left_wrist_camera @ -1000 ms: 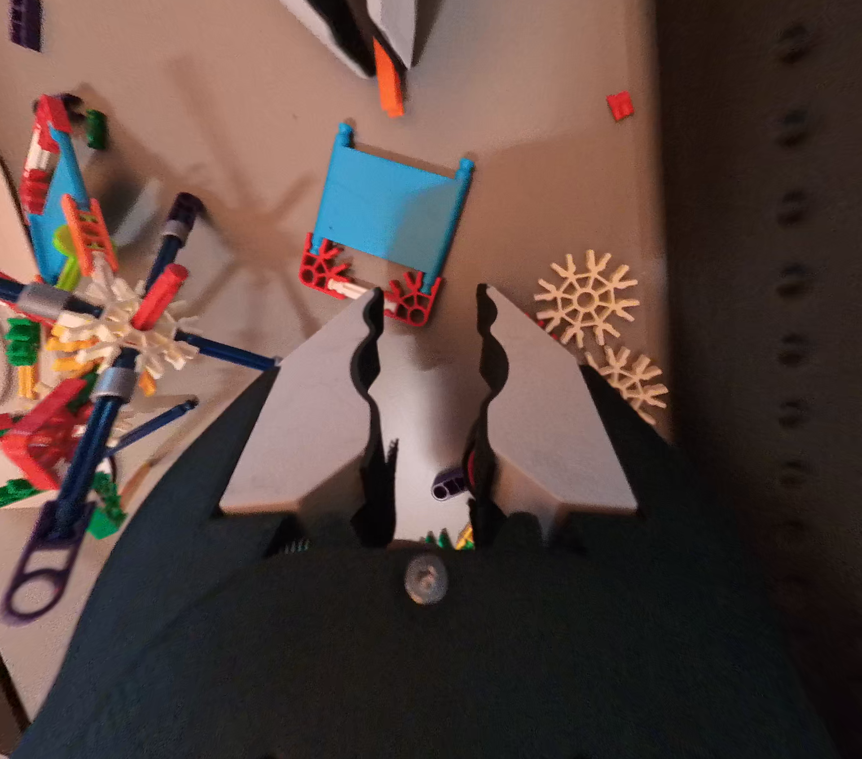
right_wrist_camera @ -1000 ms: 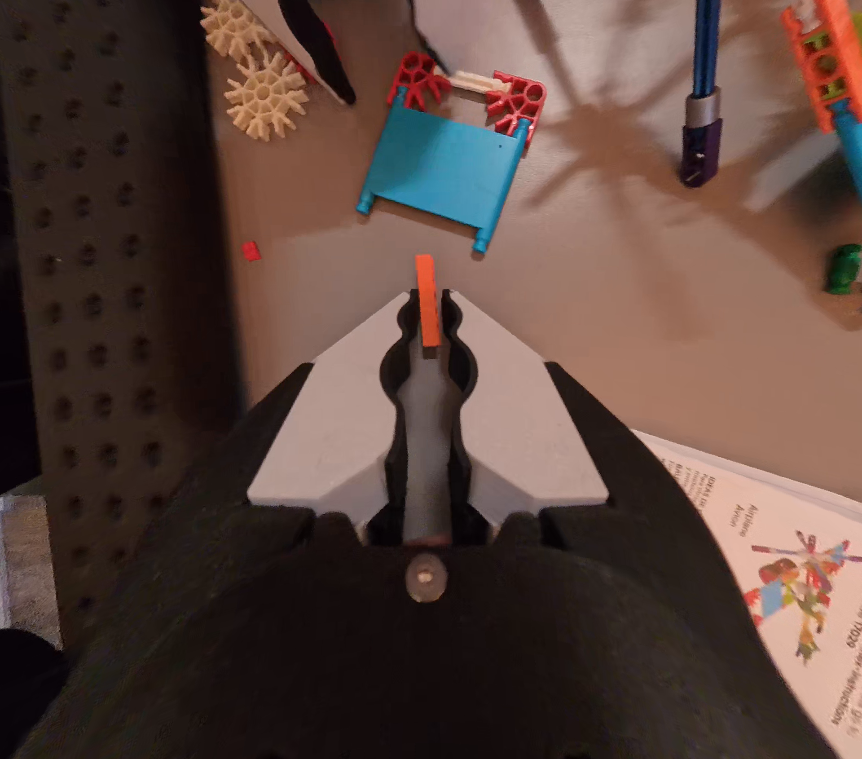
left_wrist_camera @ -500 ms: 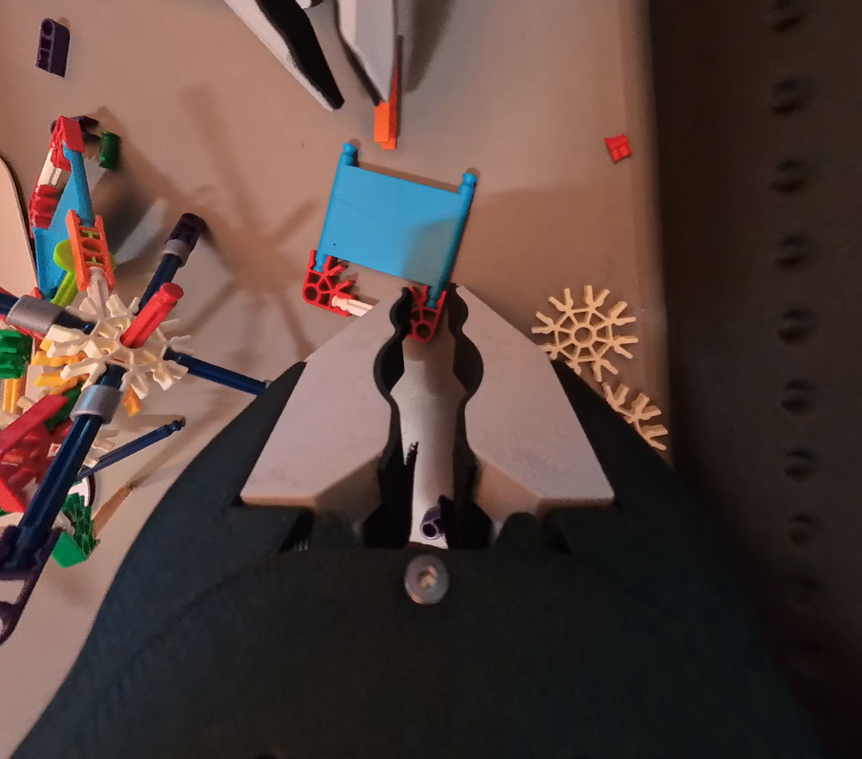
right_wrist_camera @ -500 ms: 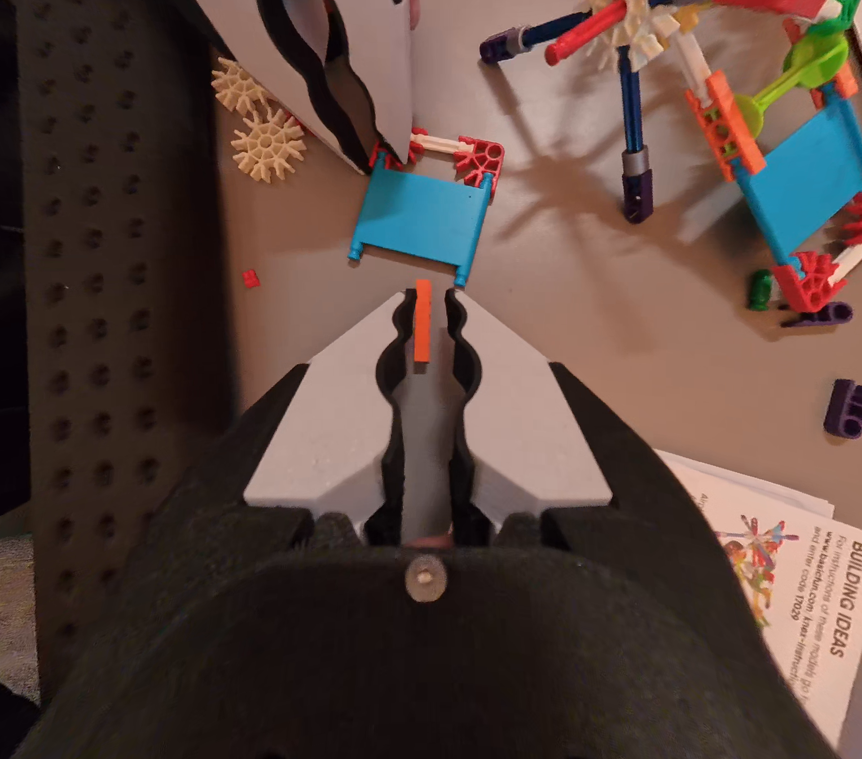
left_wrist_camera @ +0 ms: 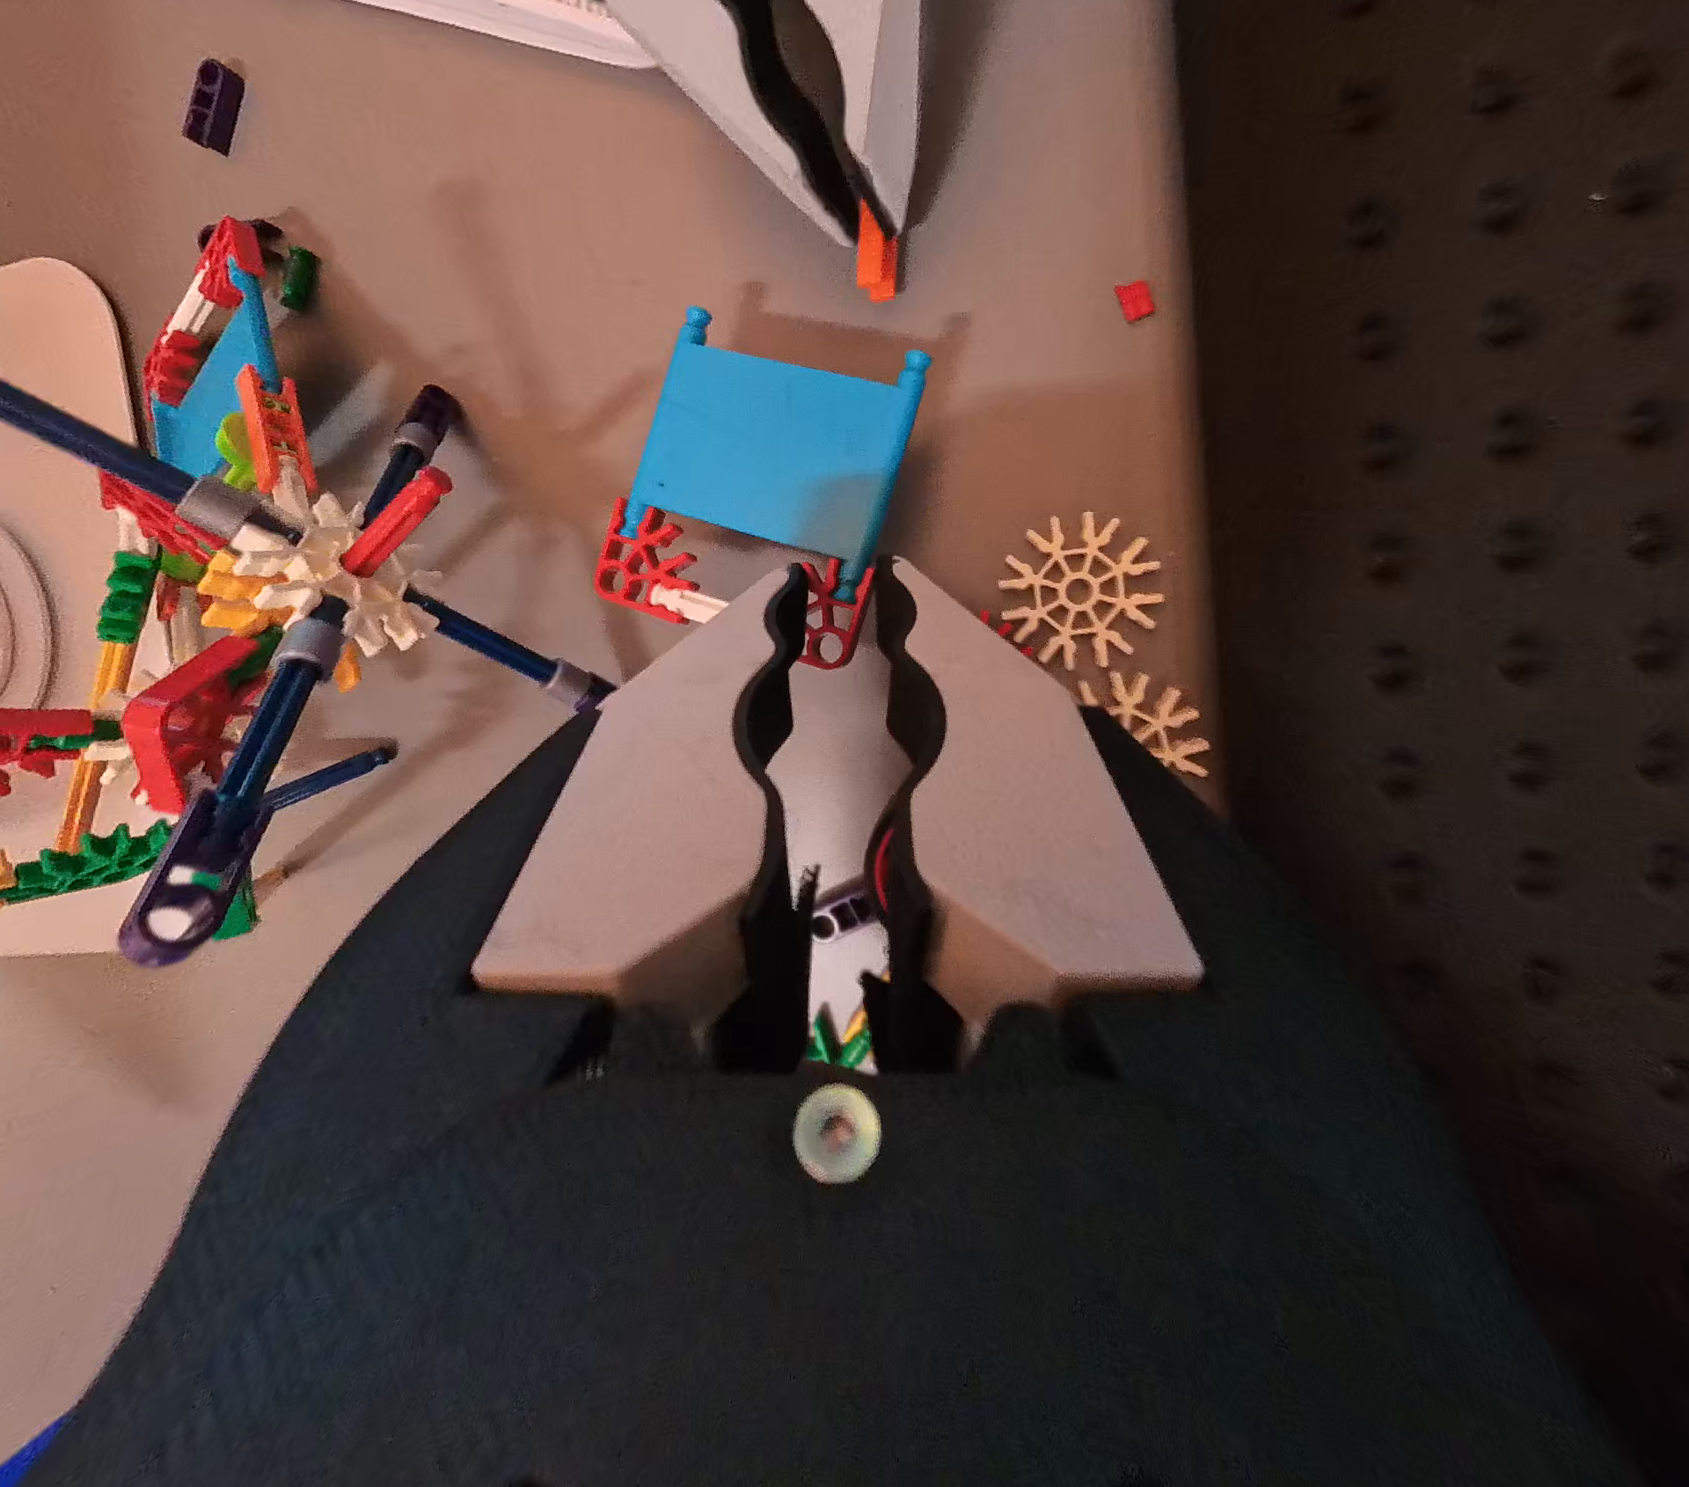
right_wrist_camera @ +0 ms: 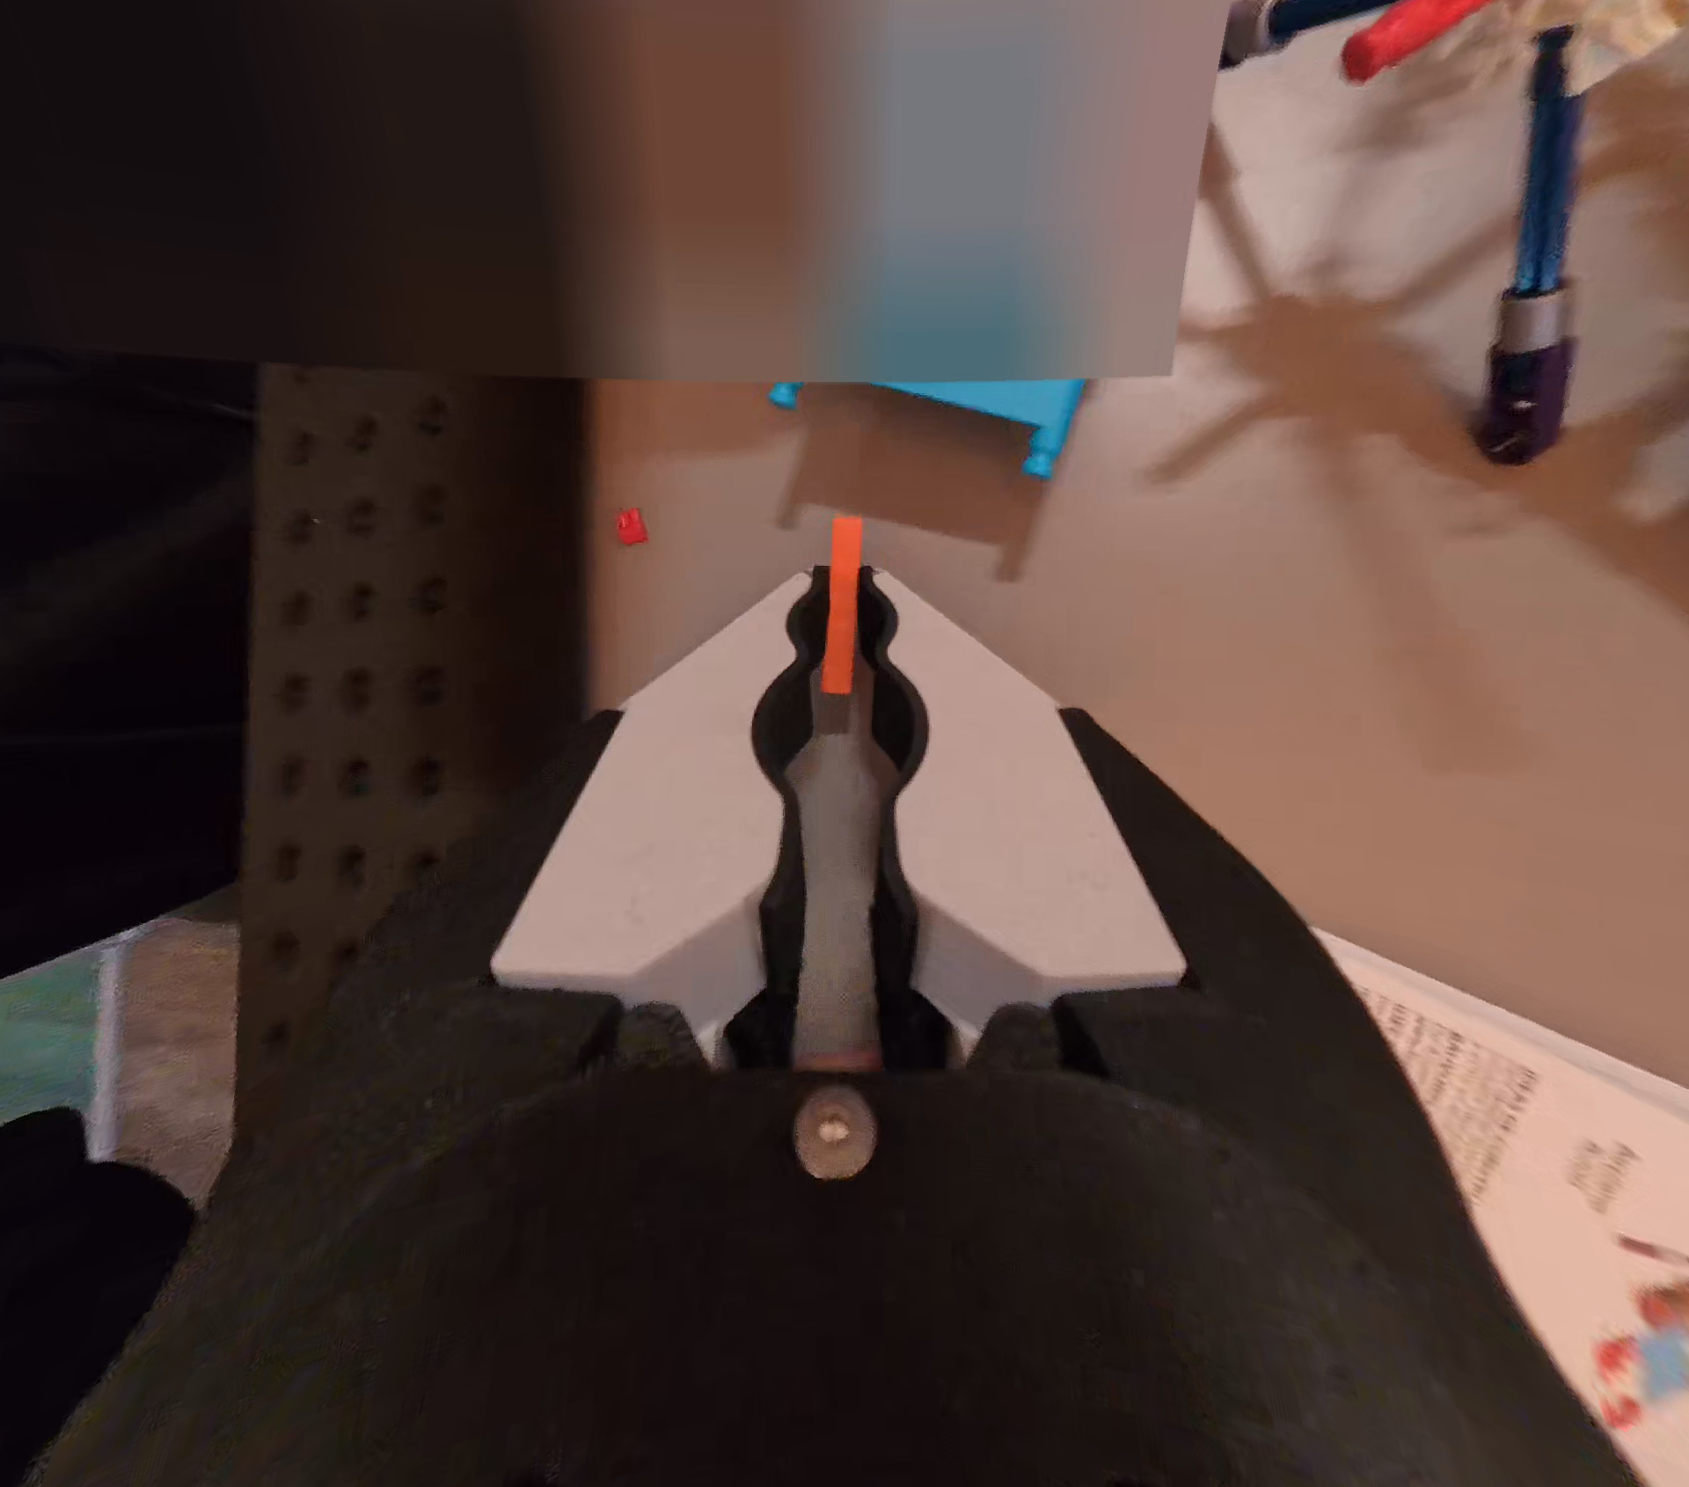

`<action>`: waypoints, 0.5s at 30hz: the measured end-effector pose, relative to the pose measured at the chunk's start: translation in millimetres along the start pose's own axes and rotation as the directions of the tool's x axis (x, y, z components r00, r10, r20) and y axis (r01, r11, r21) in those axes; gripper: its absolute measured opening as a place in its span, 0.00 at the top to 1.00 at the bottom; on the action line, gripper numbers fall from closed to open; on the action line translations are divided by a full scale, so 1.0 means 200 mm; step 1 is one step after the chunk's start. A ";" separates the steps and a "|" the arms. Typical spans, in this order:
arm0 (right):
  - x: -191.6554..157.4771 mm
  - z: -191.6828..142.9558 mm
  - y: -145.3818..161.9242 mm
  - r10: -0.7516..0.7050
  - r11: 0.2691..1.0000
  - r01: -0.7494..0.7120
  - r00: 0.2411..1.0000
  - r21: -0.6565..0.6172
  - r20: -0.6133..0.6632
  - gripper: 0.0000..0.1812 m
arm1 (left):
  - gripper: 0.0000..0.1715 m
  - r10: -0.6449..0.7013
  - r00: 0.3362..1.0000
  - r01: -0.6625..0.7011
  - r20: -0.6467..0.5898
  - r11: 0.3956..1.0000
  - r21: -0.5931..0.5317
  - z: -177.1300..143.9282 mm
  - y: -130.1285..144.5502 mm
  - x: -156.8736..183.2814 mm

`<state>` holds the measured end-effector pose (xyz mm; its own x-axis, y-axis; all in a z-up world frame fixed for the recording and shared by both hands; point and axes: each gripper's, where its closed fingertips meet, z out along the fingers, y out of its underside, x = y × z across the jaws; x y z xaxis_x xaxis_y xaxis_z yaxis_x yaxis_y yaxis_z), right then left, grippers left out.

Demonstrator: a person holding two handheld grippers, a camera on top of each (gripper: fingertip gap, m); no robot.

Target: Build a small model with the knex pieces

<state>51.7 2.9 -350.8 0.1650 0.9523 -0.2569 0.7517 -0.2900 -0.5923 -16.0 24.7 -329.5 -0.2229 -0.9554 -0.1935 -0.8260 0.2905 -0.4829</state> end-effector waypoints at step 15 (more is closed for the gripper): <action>0.09 -0.01 -0.01 -0.010 1.000 0.010 0.994 -0.002 -0.113 0.97 | 0.93 0.006 1.000 -0.006 -0.029 1.000 -0.003 -0.03 0.00 0.03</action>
<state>55.6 21.4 -352.5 0.2284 0.9598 -0.1629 0.7548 -0.2803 -0.5930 -20.7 18.5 -325.9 -0.2426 -0.9549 -0.1711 -0.8261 0.2958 -0.4797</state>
